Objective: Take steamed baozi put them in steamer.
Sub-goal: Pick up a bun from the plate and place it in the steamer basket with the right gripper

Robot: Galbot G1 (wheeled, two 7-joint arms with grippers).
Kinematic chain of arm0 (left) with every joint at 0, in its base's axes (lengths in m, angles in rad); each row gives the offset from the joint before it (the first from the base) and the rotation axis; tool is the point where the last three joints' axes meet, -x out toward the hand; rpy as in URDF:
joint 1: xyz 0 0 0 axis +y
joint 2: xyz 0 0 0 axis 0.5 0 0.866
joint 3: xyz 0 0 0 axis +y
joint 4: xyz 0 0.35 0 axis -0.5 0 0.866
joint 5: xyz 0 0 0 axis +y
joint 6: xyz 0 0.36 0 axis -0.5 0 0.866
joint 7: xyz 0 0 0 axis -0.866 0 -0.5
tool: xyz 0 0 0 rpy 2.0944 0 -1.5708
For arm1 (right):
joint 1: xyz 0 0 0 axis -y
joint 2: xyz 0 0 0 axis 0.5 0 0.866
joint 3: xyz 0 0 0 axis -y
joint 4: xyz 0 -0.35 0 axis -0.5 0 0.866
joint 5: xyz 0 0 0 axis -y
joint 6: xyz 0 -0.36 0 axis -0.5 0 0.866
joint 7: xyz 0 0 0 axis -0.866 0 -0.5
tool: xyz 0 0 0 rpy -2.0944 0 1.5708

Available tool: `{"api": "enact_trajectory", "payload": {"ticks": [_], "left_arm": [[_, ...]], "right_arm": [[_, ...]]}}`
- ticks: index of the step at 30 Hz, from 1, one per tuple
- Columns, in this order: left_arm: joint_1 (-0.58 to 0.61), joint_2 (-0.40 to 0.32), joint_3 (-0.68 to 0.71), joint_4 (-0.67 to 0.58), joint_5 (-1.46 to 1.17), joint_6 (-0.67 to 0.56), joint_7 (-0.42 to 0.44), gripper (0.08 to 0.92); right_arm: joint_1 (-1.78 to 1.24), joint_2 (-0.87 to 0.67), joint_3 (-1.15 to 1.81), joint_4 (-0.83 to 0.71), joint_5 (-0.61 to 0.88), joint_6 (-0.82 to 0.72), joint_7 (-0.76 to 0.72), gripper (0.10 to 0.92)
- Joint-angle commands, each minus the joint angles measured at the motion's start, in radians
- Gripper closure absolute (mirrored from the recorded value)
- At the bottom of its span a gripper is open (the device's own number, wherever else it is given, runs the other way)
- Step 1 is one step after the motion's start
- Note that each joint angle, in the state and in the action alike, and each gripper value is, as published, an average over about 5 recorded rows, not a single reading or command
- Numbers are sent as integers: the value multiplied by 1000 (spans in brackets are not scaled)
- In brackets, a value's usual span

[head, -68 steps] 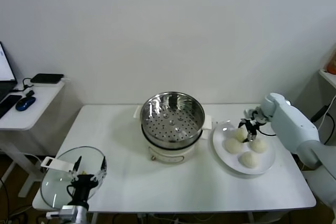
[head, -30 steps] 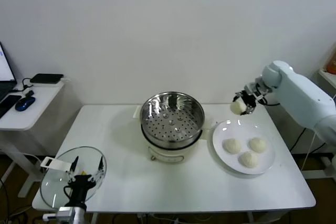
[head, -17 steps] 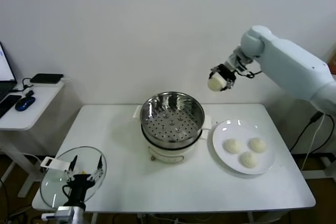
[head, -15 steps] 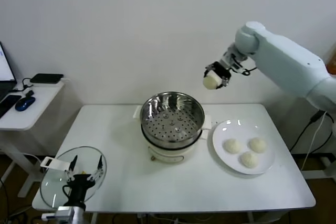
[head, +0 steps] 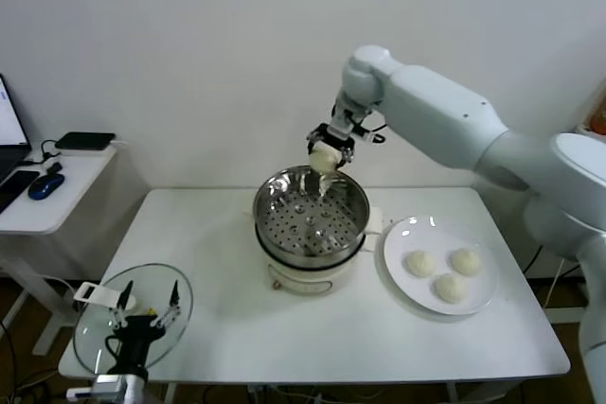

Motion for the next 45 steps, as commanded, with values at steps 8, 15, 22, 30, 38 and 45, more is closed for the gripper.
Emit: {"api": "enact_trajectory", "payload": {"ticks": [8,15,22,30,38,45], "left_arm": [[-5,-1,-3,13,-2,2,-1,177],[-6,0,-6,15,1,6,-3,177],[-7,-2,-5,17,7,8,-7,177],[-5,2,-8,16,6,11,-8,177],[-5,3,-11,13,8,14,-9,177],[-2,-1,-12,14,9,14,-9,177]], "right_arm": [[-155,78,110,-43,-308,96,31,279],[-205,92,175,-62,-432,133,50,279],[-247,107,233,-78,-539,161,71,279],[-263,116,253,-87,-595,177,84,279],[-274,119,263,-93,-600,179,96,270],[-263,119,267,-88,-572,198,88,206]]}}
